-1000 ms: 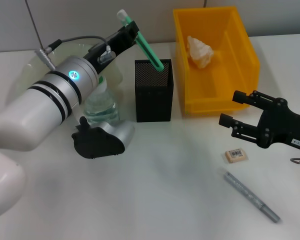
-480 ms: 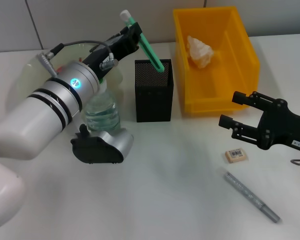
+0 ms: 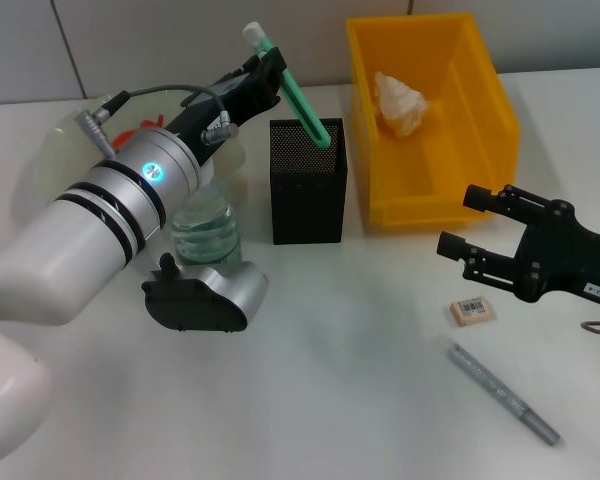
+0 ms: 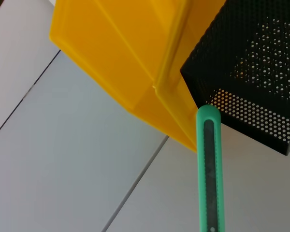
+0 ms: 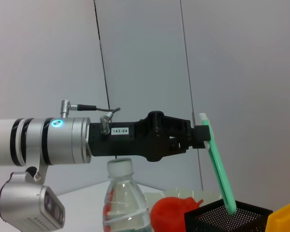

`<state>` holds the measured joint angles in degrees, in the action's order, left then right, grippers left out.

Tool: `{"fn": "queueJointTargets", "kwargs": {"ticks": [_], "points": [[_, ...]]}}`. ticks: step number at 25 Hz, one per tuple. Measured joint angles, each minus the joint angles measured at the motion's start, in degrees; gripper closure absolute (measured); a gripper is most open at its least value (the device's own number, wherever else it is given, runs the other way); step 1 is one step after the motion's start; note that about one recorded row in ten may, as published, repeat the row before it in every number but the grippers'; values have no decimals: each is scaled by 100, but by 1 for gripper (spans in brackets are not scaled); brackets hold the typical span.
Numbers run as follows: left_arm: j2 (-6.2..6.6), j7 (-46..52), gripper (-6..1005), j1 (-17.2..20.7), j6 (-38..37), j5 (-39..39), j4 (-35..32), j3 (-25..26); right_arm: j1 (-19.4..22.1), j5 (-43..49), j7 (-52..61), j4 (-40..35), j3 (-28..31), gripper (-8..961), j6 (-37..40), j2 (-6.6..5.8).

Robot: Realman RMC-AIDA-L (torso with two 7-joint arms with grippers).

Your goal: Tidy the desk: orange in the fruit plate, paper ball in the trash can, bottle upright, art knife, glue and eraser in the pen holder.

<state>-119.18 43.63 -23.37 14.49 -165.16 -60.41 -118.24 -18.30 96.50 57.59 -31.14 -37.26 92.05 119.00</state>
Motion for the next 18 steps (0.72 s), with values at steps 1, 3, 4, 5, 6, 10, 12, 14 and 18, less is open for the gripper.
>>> {"fn": "queueJointTargets", "kwargs": {"ticks": [1,3,4,5,6,10,12,14,18], "points": [[0,-1,766,3,21,3,11,-2,2,0,2,1,0,240,1,0],[0,-1,766,7,61,3,33,-4,6,0,4,2,0,240,1,0],[0,-1,766,7,71,3,38,-4,8,0,4,3,0,240,2,0],[0,-1,766,8,76,3,40,-5,10,0,5,3,0,240,4,0],[0,-1,765,8,82,3,41,-7,13,0,5,3,0,240,5,0],[0,0,765,8,145,2,53,-21,23,0,17,4,0,240,9,5],[0,1,764,8,183,2,63,-25,34,0,36,3,0,240,13,8],[0,1,764,8,211,1,68,-38,50,0,52,0,0,240,20,9],[0,3,763,8,221,1,69,-57,62,0,56,-19,8,241,57,9]]}}
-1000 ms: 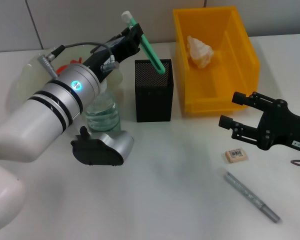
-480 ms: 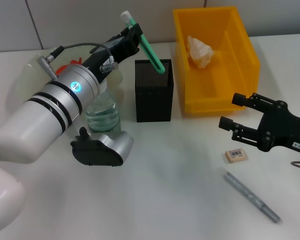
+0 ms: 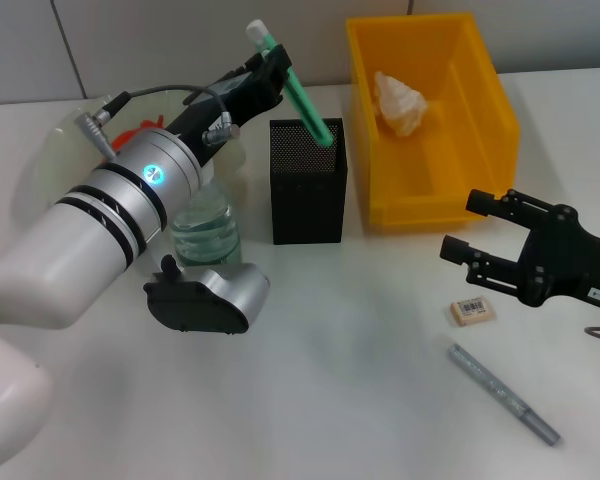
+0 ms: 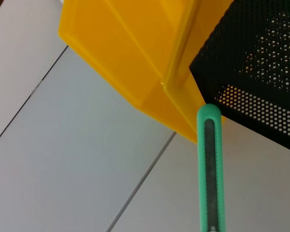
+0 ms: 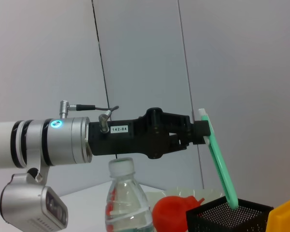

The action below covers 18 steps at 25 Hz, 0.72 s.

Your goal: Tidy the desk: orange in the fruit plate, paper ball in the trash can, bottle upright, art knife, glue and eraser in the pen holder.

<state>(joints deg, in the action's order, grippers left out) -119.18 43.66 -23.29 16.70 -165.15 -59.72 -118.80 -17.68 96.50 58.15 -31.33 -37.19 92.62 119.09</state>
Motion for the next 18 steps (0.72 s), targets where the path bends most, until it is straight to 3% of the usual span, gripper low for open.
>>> {"fn": "queueJointTargets", "kwargs": {"ticks": [13,18], "points": [[0,44,722,0,1,33,17,33,19,0,3,5,70,241,78,0],[0,84,713,-69,1,665,-28,51,-9,0,3,4,72,241,78,0]]}}
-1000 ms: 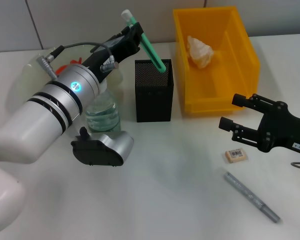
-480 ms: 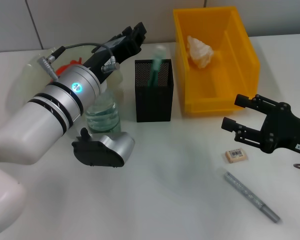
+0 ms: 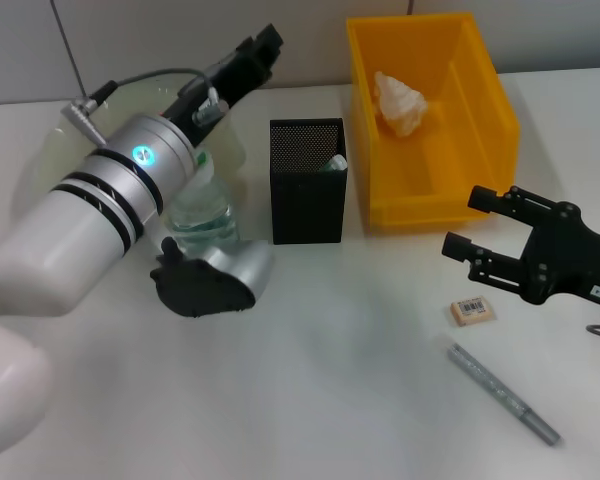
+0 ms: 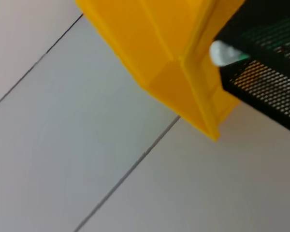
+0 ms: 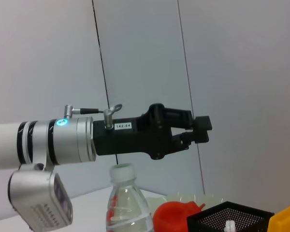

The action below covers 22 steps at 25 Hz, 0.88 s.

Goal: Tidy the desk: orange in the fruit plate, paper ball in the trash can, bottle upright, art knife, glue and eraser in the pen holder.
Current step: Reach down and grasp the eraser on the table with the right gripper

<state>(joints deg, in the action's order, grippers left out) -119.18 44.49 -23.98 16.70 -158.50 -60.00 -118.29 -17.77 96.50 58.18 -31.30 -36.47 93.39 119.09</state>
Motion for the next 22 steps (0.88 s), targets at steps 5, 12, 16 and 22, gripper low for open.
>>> {"fn": "queueJointTargets", "kwargs": {"ticks": [5,12,16,22], "points": [[0,5,704,-79,0,739,-88,6,-8,0,4,3,0,241,0,0],[1,355,692,-87,-3,1465,-406,-39,-17,0,9,-9,0,241,12,0],[7,1413,685,-42,-40,1528,-763,-164,-17,0,9,-21,0,241,13,0],[9,2479,675,-15,-61,1560,-1001,-224,-9,0,9,-36,0,242,13,-6]]}}
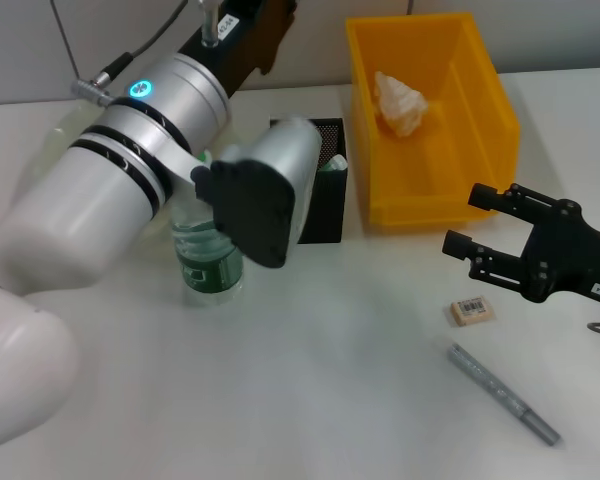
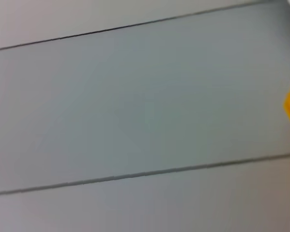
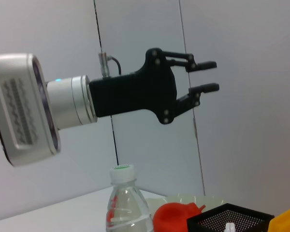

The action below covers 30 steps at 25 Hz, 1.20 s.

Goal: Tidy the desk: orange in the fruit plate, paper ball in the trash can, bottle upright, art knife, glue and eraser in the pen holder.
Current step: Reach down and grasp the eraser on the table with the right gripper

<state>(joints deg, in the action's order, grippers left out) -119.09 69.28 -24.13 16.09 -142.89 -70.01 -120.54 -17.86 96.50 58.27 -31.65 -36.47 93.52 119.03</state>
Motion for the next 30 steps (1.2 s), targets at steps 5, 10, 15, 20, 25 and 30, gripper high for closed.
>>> {"fn": "queueJointTargets", "kwargs": {"ticks": [5,10,15,20,25,30], "points": [[0,442,666,-20,-17,3,-47,-43,19,0,0,-43,0,242,0,-2],[0,659,658,-66,-20,7,41,-89,28,0,0,-55,0,242,0,-3],[24,1172,485,-43,-34,8,-107,-97,35,0,0,-63,0,242,14,-3],[16,1762,368,-45,-194,14,-217,-61,46,0,0,-63,11,242,78,-3],[16,2523,276,-89,-445,76,-317,20,87,4,-29,-62,42,242,90,-3],[22,3554,202,-138,-877,78,-461,150,118,25,-48,-63,44,242,129,-3]]}}
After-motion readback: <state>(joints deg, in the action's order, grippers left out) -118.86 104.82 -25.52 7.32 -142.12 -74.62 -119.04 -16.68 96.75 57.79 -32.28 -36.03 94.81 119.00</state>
